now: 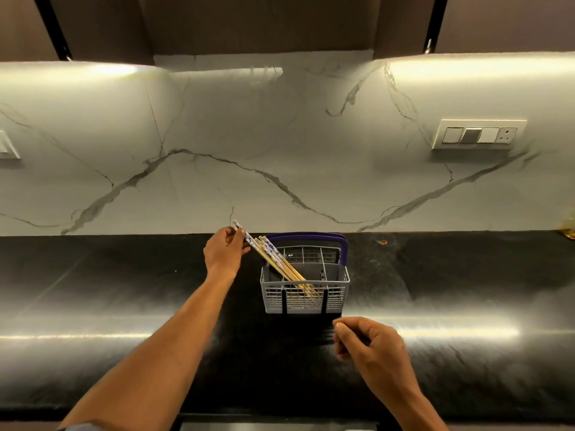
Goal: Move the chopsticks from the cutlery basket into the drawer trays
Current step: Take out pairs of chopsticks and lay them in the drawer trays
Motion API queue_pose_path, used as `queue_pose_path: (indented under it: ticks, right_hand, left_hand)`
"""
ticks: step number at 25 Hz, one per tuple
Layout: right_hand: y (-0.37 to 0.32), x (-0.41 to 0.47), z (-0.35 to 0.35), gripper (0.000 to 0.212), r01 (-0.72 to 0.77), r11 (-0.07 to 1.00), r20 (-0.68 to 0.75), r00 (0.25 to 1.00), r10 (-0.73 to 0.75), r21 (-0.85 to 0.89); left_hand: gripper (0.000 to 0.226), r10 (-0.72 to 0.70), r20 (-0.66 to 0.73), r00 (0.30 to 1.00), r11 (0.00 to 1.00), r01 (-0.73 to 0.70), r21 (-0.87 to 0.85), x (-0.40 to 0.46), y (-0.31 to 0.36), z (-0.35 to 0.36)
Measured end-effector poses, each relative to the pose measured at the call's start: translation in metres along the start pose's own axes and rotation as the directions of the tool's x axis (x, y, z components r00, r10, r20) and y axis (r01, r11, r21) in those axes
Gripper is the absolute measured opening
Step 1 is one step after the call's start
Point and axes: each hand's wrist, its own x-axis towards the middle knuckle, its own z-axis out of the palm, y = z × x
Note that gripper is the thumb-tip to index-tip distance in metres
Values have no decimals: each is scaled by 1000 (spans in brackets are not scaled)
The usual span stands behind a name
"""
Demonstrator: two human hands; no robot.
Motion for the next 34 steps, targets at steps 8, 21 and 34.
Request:
queue_pose_path:
  ticks: [8, 21, 34]
  right_hand:
    - [-82, 48, 5, 12, 131, 989, -18, 991, -132, -64]
    - [-137, 71, -19, 16, 64, 964, 228, 966, -125, 259]
    - [-135, 68, -44, 20, 15, 975, 272, 959, -76, 221]
  left_hand:
    - [13, 308, 336, 890, 951, -292, -100, -12, 146, -30]
    - [46, 363, 595, 718, 928, -336, -160, -88, 185, 7]
    - [34, 429, 573, 698, 897, -405, -178, -103, 187, 29]
